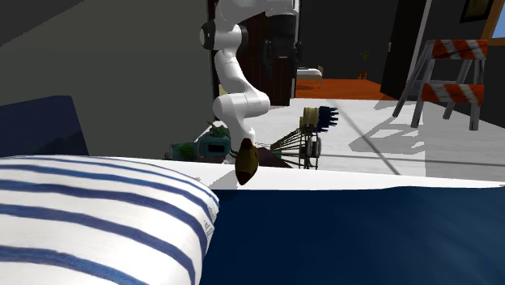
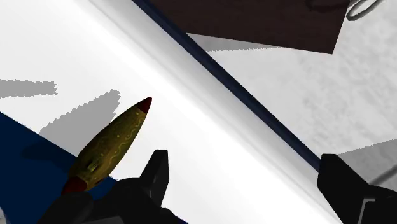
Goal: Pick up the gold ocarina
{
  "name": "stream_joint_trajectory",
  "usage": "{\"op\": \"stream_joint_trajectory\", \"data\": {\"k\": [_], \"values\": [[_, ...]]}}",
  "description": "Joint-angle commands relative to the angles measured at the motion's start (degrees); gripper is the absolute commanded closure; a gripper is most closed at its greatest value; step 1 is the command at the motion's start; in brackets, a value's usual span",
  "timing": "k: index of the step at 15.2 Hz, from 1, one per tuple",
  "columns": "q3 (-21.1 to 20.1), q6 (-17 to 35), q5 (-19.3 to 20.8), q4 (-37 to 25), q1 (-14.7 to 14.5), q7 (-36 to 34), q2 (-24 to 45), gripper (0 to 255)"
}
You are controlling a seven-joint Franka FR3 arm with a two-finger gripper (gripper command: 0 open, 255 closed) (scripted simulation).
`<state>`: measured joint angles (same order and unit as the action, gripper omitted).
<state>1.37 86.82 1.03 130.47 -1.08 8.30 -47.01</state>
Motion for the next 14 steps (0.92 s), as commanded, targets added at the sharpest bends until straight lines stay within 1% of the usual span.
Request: {"op": "stream_joint_trajectory", "data": {"k": [1,7,14], "values": [[0.0,0.0,0.0,0.0,0.0,0.0,0.0,0],[1.0,15.2,0.3,6.9,6.0,-9.7,2.5,0],[2.2,32.9,0.9,12.8,13.2,-21.0,7.8,0]]}}
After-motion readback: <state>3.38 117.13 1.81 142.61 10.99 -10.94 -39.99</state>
